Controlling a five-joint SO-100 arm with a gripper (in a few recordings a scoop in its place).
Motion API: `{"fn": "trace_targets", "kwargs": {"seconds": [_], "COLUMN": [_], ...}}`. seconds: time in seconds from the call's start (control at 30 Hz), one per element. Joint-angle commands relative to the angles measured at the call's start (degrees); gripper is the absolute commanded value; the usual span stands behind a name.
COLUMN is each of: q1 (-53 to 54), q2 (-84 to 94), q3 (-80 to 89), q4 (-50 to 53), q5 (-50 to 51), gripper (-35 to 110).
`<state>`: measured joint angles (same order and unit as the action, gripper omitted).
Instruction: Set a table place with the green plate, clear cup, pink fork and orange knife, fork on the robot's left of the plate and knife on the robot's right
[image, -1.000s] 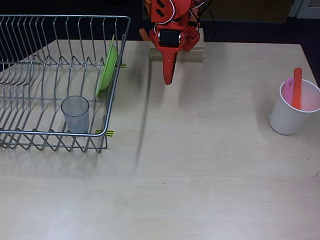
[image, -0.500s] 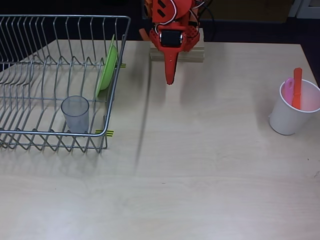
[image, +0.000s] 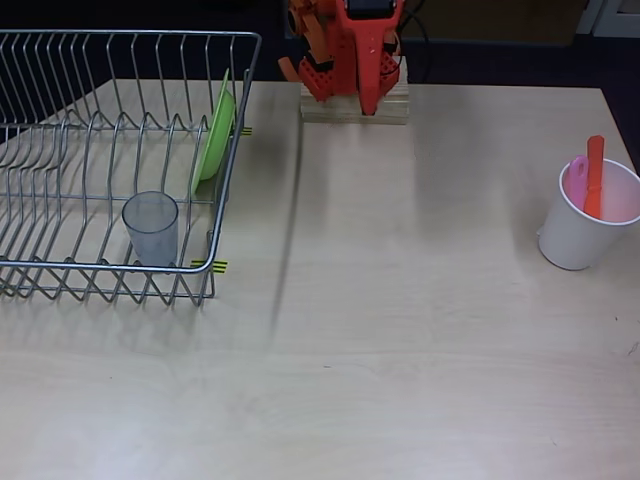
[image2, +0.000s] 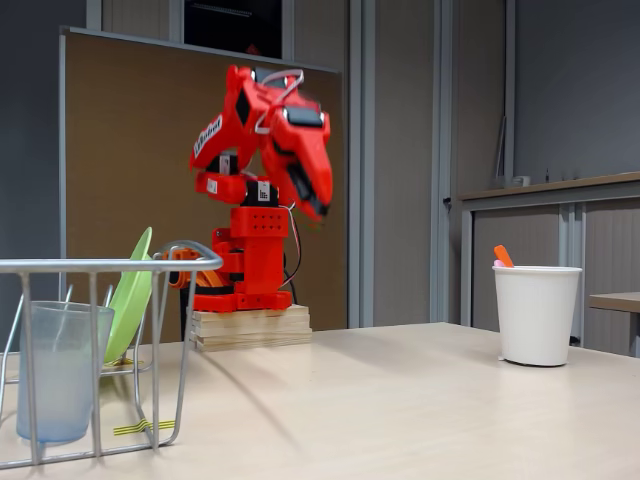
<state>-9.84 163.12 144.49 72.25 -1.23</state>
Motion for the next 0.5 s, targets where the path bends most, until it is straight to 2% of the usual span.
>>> {"fn": "trace_targets", "kwargs": {"seconds": [0.0, 0.07, 0.13, 0.17, 0.2, 0.27, 0.3, 0.4, 0.47], "q1": [1.58, 4.22, 7.21, 8.44, 9.76, 11.43, 12.13, 13.71, 14.50], "q2": [-6.86, -10.28, -13.10, -14.24, -15.12, -18.11, -19.42, -21.53, -21.53], "q3": [-7.38, -10.99, -13.80, -14.68, -15.38, -18.81, -20.48, -23.47, -24.08], "q4": [0.62, 3.52, 4.22, 3.60, 2.46, 5.36, 7.03, 7.03, 9.05], "q5": [0.09, 2.90, -0.62, 1.93, 9.58, 33.49, 40.52, 46.85, 56.16], "gripper": [0, 0, 0, 0, 0, 0, 0, 0, 0]}}
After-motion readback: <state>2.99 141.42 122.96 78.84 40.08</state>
